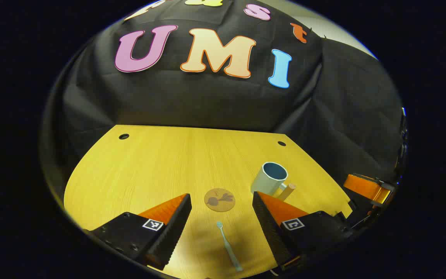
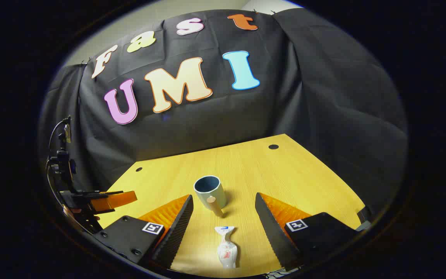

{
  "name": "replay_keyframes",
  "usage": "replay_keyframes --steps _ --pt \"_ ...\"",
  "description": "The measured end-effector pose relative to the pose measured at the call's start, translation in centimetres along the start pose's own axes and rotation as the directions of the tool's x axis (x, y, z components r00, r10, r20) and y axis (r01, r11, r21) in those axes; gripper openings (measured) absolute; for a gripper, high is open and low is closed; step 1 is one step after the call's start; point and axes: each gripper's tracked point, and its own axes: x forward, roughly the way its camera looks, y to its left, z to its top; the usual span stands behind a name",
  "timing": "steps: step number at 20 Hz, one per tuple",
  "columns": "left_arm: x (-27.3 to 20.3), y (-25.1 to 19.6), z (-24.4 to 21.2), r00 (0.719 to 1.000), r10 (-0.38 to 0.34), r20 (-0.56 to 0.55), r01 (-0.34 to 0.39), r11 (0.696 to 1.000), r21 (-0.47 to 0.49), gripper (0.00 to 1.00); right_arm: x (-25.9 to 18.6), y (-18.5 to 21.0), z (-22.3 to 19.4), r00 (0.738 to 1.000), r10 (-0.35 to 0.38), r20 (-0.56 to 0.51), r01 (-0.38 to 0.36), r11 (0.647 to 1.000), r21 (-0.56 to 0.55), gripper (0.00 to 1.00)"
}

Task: Put the toothbrush and toothpaste on the desktop into the cup, then pick up the cup and place it on the coaster on the desktop.

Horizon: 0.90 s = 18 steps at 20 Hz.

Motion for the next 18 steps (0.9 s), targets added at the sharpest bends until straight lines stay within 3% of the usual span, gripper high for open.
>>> replay_keyframes --steps 10,18 --pt "-0.8 -0.9 -1.4 1.0 -0.002 -0.007 0.002 1.0 0.009 0.94 -0.4 -0.6 -1.8 0.999 -0.018 -0.039 0.017 0.999 -0.029 0.98" --pt "-1.1 0.4 -2.6 0.999 0.043 -0.016 -0.042 0.999 0.012 0.95 0.2 -0.3 -3.4 0.995 -0.011 -0.098 0.002 0.996 -0.087 0.95"
